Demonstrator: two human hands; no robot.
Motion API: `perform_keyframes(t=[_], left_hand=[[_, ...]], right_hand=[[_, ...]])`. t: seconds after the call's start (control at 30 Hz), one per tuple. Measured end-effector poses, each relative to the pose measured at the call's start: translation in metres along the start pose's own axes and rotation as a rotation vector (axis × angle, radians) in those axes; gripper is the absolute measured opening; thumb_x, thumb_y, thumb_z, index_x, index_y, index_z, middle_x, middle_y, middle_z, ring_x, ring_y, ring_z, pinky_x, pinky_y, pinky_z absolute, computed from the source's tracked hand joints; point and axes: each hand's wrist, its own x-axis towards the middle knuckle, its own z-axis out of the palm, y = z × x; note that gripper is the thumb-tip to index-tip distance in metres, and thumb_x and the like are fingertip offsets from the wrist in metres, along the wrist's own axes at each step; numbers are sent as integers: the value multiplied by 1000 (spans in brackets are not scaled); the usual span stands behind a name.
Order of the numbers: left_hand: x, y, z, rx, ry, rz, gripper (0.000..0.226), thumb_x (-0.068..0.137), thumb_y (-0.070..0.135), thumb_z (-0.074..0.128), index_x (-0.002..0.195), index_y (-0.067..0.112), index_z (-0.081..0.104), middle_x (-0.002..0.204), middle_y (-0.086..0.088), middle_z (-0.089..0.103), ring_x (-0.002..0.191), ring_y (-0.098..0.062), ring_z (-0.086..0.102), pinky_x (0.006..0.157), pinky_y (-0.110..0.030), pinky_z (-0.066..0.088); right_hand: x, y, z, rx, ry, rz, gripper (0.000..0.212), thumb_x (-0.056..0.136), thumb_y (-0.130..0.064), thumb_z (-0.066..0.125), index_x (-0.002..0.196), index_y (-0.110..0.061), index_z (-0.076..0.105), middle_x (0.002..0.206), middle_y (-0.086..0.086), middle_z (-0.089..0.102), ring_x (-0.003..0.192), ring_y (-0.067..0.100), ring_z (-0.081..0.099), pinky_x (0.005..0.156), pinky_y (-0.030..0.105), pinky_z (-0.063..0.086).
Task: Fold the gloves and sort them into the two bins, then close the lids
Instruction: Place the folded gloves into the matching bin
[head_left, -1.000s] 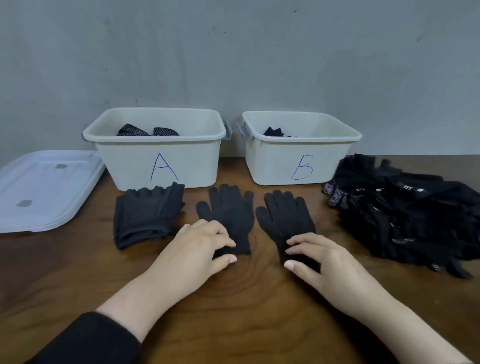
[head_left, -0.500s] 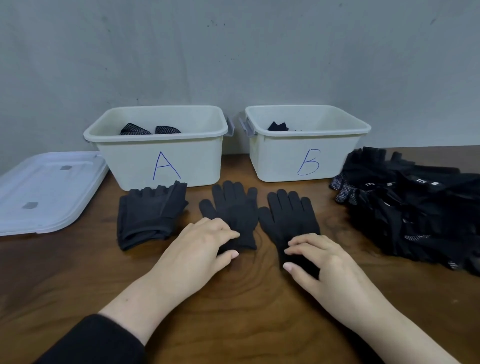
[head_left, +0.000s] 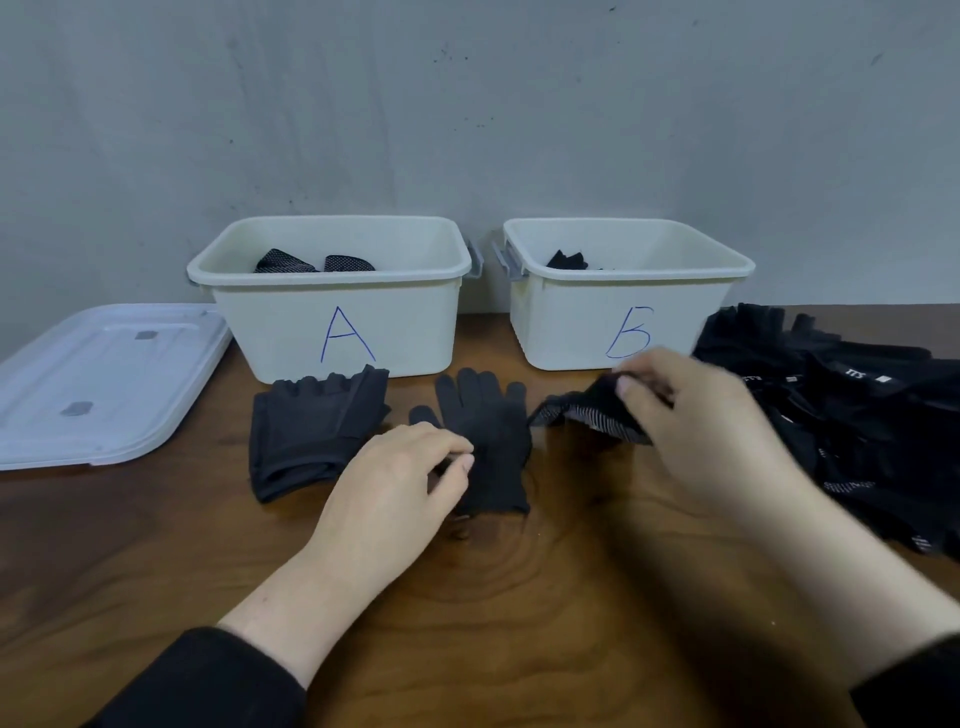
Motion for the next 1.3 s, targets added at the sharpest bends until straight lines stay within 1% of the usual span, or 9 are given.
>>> perform_keyframes(t=[0.23,0.37,0.53,0.63,0.73,0.83,0.93,1.13,1.3], left_hand=[[1,-6,-5,-109,239,-76,21,100,28,52,98,23,73,89,15,68,84,-8,63,76,-33,55],[1,-5,-10,-135,335,-84,23,97,29,52,96,21,74,89,14,69,85,-6,63,76,-27,53],[0,-7,-11,-153,374,-92,21,97,27,53,96,20,73,86,12,68,81,-9,63,72,-33,54],[1,-6,-8,-134,302,-93,21,97,27,51,92,22,71,82,12,66,79,-10,61,70,-30,51],[3,-7,-4,-74,125,-111,22,98,34,48,90,28,68,81,15,60,79,-6,56,70,-21,45],[3,-7,0,-43,-45,-77,22,97,39,50,95,31,71,94,20,59,90,-2,54,81,-18,44],[3,-6,7,63,-140,-48,32,99,45,48,103,30,76,111,18,63,102,-4,55,92,-30,47],[6,-12,14,239,-22,-31,44,98,45,43,92,20,80,103,7,72,93,-17,63,84,-42,54],[5,28,23,74,92,56,32,99,40,45,96,24,73,94,13,67,85,-9,56,77,-32,50]], right_hand=[[87,-56,-13,49,54,-132,11,99,-24,61,93,-29,68,78,-14,65,71,2,56,64,17,40],[77,-72,5,84,98,-220,12,99,-24,59,96,-33,67,86,-15,68,83,6,61,75,22,45],[-21,-35,69,-178,-258,-365,19,100,-32,58,114,-32,70,114,-19,65,107,-2,56,97,22,45],[-49,-15,86,-154,-397,-316,41,99,-51,48,135,-36,62,139,-27,50,135,-10,38,119,19,27],[-47,-9,82,-65,-274,-205,41,99,-49,46,135,-35,61,136,-28,51,131,-12,41,107,2,25],[-45,-2,86,-165,-255,-179,36,103,-42,47,134,-31,64,138,-25,49,128,-6,45,102,1,26],[-44,-3,91,-198,-304,-216,40,106,-40,42,141,-29,58,151,-21,43,140,-3,37,110,6,21],[-41,-9,93,-83,-318,-213,43,108,-39,40,147,-26,51,157,-15,41,145,-2,29,110,5,13],[-45,11,64,37,-111,-137,30,107,-31,47,127,-20,67,123,-14,62,114,0,55,98,10,41]])
